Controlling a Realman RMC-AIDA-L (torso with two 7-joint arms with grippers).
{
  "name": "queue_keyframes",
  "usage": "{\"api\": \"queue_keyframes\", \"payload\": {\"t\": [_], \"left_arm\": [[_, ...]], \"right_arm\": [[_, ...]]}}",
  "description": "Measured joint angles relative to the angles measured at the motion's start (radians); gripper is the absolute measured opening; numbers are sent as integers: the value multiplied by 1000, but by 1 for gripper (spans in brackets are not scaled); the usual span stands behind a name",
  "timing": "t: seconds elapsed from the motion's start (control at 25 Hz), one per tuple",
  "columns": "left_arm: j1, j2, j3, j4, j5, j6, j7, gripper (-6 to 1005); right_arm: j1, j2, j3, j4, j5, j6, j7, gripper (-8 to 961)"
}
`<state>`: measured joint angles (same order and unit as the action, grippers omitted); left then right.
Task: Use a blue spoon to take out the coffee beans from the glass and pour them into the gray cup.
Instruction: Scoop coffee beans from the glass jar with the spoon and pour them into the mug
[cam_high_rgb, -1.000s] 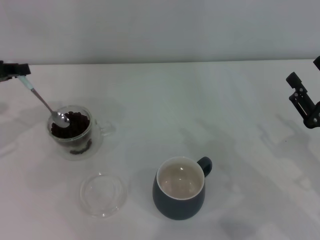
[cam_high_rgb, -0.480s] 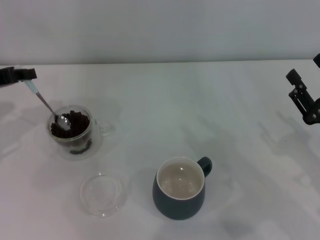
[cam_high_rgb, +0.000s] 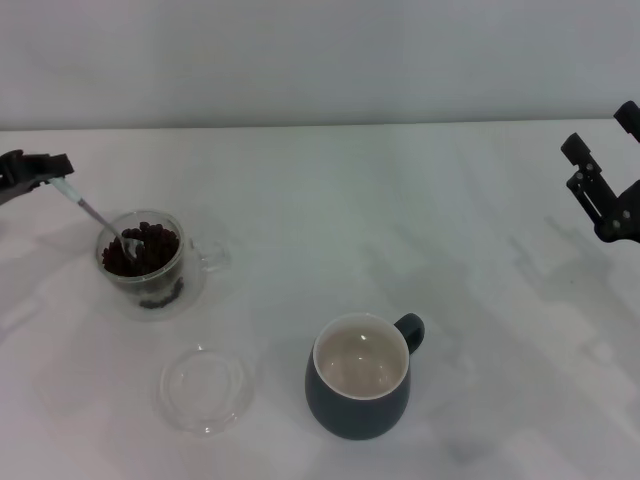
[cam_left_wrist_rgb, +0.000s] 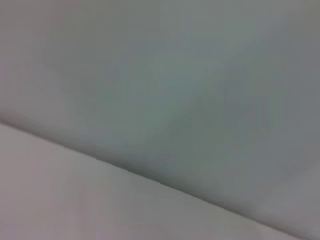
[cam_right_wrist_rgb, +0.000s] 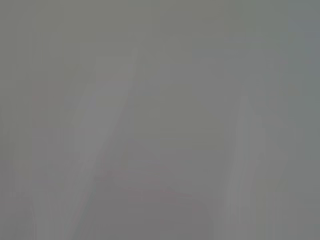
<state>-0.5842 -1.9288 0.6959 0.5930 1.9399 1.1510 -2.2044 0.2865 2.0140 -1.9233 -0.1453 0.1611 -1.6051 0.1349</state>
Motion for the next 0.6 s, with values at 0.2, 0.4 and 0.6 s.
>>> {"api": "queue_keyframes", "payload": {"t": [0.2,0.4,0.6], "left_arm": [[35,-5,-68,-54,-34,8,-22,133],[84,-8,-69,-99,-130,13,-29,133],[120,-18,-72,-124,-197,18,-29,133]], "right_arm": [[2,-1,1,-1,0,2,0,604],[2,-2,2,-2,0,2,0,604],[2,-2,2,-2,0,2,0,604]]}}
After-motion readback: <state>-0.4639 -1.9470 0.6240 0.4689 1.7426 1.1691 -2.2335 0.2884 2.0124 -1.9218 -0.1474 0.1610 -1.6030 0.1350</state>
